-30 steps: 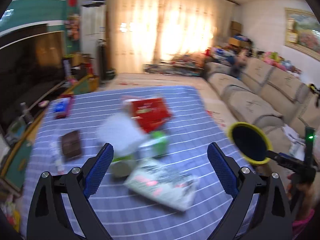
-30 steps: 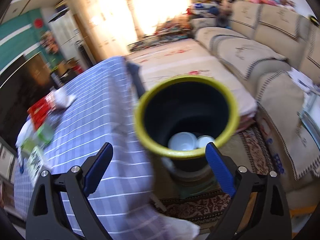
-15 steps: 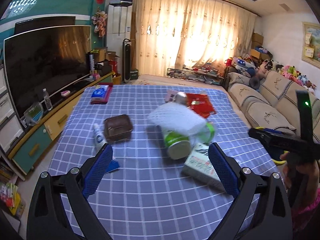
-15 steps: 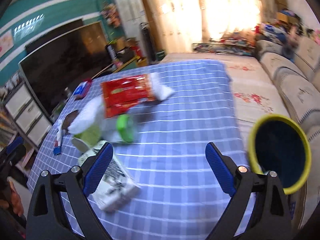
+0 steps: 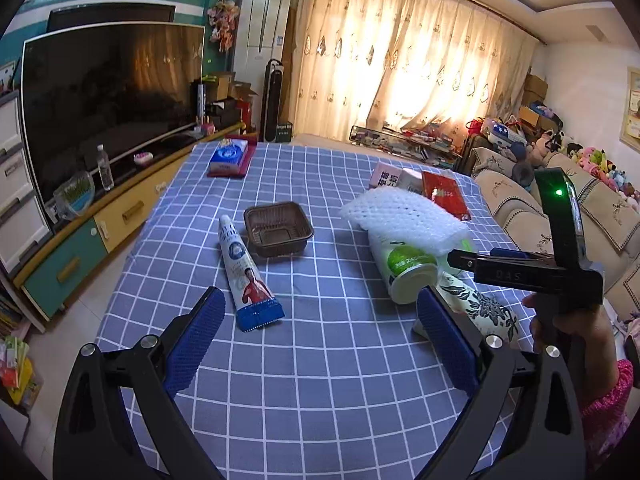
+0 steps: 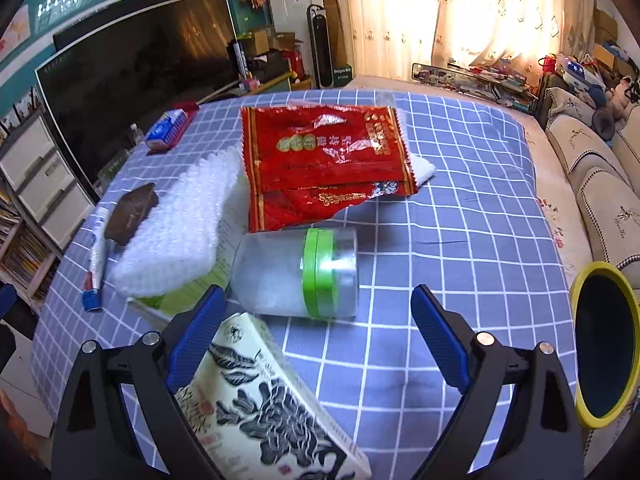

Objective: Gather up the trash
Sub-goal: 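Return the left tool to the table and grasp the green-capped jar with the right gripper, then carry the green-capped jar over the yellow bin and open the right gripper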

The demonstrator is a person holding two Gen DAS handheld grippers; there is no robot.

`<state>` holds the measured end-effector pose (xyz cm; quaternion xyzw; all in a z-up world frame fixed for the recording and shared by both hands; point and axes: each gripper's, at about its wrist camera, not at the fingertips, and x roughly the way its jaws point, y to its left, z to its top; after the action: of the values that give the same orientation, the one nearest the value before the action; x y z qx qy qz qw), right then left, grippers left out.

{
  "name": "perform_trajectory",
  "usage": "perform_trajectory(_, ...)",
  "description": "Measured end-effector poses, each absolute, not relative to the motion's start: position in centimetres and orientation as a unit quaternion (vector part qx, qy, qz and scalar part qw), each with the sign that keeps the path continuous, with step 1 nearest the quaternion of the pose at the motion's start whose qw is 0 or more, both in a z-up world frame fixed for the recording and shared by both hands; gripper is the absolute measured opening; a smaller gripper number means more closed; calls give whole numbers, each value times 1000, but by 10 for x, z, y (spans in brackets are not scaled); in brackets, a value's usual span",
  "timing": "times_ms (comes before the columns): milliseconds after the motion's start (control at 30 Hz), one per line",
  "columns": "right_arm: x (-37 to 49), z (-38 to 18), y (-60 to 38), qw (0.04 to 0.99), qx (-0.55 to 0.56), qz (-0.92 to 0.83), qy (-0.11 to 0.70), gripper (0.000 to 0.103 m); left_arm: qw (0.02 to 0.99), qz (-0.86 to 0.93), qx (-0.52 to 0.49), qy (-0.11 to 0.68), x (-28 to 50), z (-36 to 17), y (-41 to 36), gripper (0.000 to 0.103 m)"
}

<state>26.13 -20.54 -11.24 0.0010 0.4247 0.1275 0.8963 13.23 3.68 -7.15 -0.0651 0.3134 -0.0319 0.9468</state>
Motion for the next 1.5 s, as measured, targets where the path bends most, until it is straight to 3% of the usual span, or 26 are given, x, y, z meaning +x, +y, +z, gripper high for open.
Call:
perform_trajectory(367,288,-127,-188,888,-18,118,444,88,939,-44,-71,333,151,-89,30,95)
perform_trajectory(533,288,-131,-189,879,-8,137,457,70,937,-44,-71,339,156,-94,27,95)
perform_trajectory(1167,236,-103,-264,898,69,114,418,69,933,-53,-58,350,164,-99,8,95)
perform_trajectory(1500,217,-96,-407,915,134,-65,375,69,929,-50,-54,363,172,-102,1,95)
